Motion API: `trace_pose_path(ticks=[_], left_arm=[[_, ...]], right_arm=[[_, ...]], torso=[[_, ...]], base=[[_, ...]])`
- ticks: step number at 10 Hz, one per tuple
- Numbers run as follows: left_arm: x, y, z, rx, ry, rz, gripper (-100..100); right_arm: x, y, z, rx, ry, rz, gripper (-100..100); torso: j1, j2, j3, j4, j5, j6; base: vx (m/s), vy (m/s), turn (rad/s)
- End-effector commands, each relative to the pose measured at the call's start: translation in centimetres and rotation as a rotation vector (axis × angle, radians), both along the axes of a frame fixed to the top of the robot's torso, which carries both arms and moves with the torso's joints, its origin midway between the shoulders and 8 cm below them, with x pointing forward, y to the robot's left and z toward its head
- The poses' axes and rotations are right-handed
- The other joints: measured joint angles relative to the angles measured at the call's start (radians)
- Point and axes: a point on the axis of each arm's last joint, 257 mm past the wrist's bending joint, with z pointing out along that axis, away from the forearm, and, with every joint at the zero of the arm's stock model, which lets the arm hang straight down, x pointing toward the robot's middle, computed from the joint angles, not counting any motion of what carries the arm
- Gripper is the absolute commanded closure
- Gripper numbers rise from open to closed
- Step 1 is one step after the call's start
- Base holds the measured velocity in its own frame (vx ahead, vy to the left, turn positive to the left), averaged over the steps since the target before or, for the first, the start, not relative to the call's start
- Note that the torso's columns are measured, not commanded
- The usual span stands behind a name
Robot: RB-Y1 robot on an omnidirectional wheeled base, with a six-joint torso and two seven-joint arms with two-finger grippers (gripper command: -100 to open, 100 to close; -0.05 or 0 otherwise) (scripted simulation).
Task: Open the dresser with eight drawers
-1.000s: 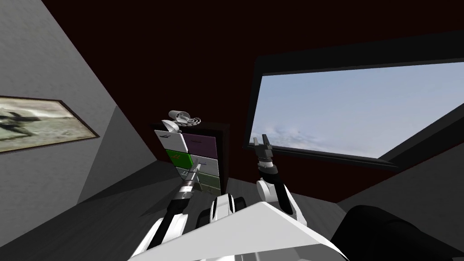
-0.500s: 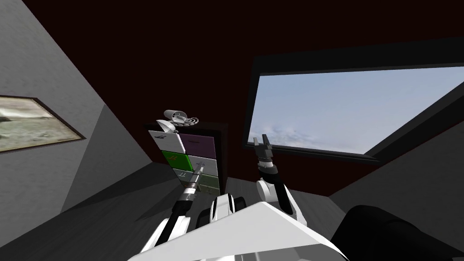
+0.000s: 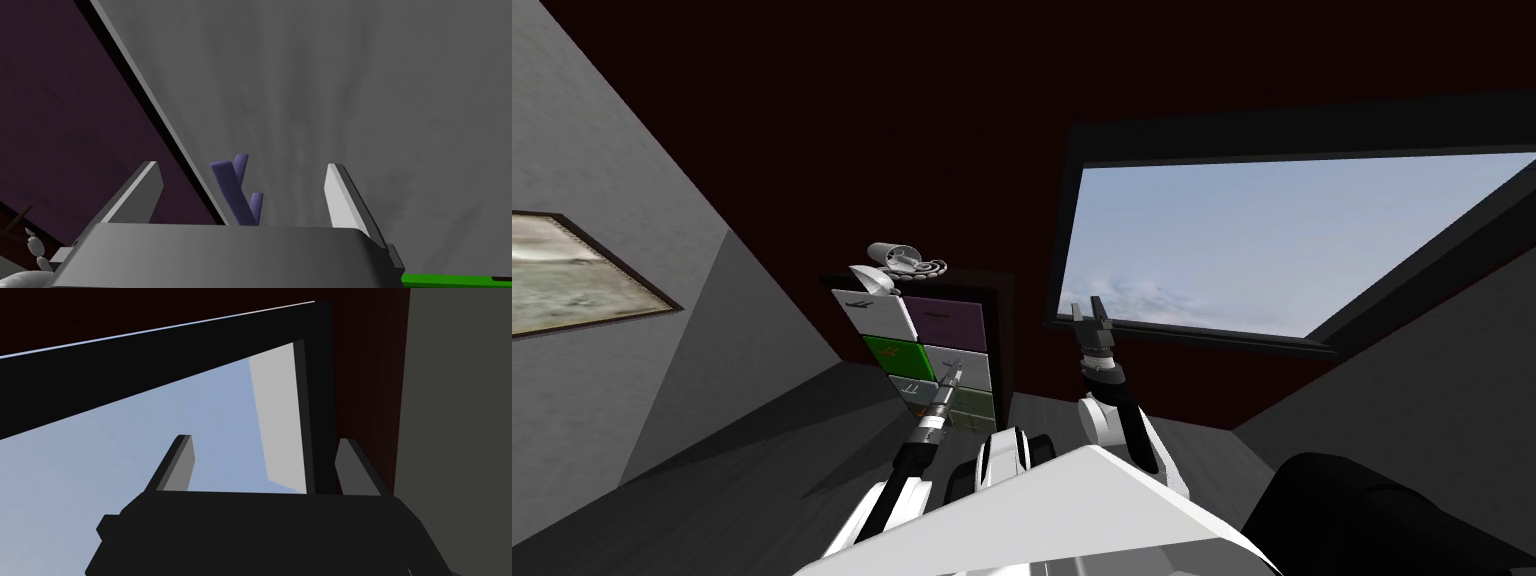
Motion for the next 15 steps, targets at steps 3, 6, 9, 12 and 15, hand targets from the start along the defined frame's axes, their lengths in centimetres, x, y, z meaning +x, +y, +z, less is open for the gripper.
trace_pose_path(ticks=[3,6,9,12,15], left_arm=[[-0.8,0.0,0.5,0.0,-0.004,-0.009,100],[-1.2,-0.1,0.5,-0.001,-0.001,-0.014,100],[-2.0,-0.1,0.3,-0.001,0.006,-0.021,100],[-1.6,0.0,2.4,-0.002,-0.006,-0.021,-100],[-1.5,0.1,4.1,0.0,-0.006,-0.021,-100]], right_arm=[[0.0,0.0,0.0,0.0,0.0,0.0,0],[0.0,0.0,0.0,0.0,0.0,0.0,0],[0.0,0.0,0.0,0.0,0.0,0.0,0],[0.0,0.0,0.0,0.0,0.0,0.0,0],[0.0,0.0,0.0,0.0,0.0,0.0,0]], torso=[[0.004,0.006,0.005,-0.002,0.003,0.0],[-0.001,-0.005,-0.002,0.0,-0.001,0.0],[0.003,0.003,0.003,-0.001,0.002,0.0],[-0.004,-0.01,-0.006,-0.002,-0.001,0.001],[0.001,0.002,0.001,0.001,0.0,0.0]], base=[[-0.153,0.045,0.027],[-0.125,0.045,0.018],[-0.193,0.081,0.021],[-0.021,0.0,0.001],[0.024,-0.012,-0.005]])
